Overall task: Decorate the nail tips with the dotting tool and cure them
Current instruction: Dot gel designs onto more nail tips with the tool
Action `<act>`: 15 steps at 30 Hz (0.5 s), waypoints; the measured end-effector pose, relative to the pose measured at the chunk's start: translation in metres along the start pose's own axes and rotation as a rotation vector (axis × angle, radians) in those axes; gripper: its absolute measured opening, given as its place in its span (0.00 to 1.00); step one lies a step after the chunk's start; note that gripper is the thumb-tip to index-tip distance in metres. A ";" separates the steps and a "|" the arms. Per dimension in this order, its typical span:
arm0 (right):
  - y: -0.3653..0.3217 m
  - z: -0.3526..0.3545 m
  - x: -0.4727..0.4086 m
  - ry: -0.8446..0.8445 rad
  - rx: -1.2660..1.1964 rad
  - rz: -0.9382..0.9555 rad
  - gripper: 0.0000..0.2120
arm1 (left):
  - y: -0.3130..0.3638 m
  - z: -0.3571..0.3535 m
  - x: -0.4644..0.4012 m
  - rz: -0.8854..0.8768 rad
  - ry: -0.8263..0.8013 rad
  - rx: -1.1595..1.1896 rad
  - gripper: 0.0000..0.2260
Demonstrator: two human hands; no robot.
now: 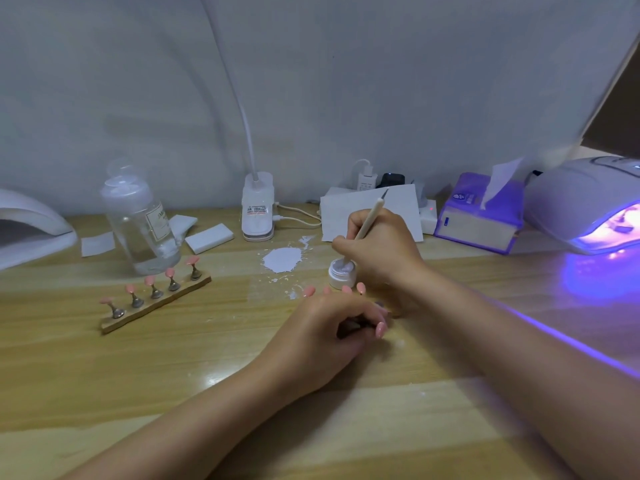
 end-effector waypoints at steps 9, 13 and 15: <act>0.000 0.000 0.003 0.015 -0.011 0.009 0.16 | -0.002 0.000 0.000 0.001 -0.008 0.016 0.07; 0.001 0.003 0.009 0.056 -0.026 0.027 0.17 | 0.000 0.002 0.003 -0.021 0.055 -0.007 0.07; 0.000 0.010 0.017 0.115 -0.111 0.049 0.19 | 0.001 0.003 0.004 -0.020 0.084 0.045 0.08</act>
Point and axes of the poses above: each hand's wrist, its own x-axis away from the middle knuckle, its own z-axis out of the back of the hand, y = z × x, the point moved 4 cm from there along -x, towards the middle knuckle, and after that the axes turned 10 degrees about -y, right-handed, at the moved point
